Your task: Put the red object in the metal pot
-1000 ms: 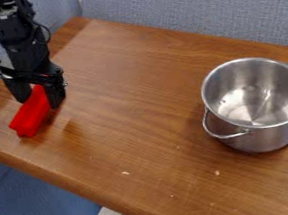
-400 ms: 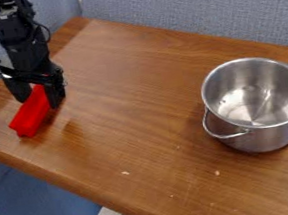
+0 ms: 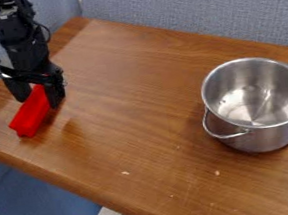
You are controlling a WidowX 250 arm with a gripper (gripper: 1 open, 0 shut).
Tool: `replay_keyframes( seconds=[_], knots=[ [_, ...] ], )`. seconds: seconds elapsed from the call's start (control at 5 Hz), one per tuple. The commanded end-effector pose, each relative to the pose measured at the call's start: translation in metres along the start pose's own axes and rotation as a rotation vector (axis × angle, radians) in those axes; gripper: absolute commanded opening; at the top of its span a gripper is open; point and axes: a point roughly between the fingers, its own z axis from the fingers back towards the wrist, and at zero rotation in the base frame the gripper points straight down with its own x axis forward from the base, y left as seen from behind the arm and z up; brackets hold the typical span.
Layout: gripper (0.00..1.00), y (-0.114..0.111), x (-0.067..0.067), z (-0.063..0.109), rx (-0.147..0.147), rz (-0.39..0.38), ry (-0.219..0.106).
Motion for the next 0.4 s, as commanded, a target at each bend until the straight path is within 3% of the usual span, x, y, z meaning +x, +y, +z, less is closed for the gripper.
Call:
replay_keyframes(
  seconds=[0.0, 0.2],
  knots=[
    [1.00, 0.0039, 0.0074, 0.0125, 0.026, -0.005, -0.043],
    [1.00, 0.0043, 0.0052, 0.0053, 0.018, 0.005, -0.019]
  ],
)
